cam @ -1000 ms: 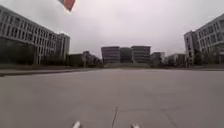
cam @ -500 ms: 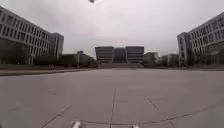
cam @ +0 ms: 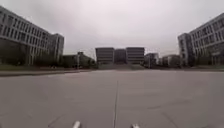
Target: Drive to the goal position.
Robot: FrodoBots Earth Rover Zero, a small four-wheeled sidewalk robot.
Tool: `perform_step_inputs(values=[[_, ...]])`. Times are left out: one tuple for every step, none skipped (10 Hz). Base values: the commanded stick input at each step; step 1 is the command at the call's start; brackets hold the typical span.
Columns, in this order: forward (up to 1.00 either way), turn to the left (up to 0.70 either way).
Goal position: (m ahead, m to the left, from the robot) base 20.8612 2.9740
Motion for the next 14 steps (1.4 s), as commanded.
perform_step_inputs(values=[[0.7, 0.0], [0.7, 0.0], [0.7, 0.0], [0.7, 0.0], [0.7, 0.0], [0.7, 0.0], [0.7, 0.0], [0.7, 0.0], [0.7, 0.0], [0.7, 0.0], [0.7, 0.0], [0.7, 0.0], [0.7, 0.0], [0.7, 0.0]])
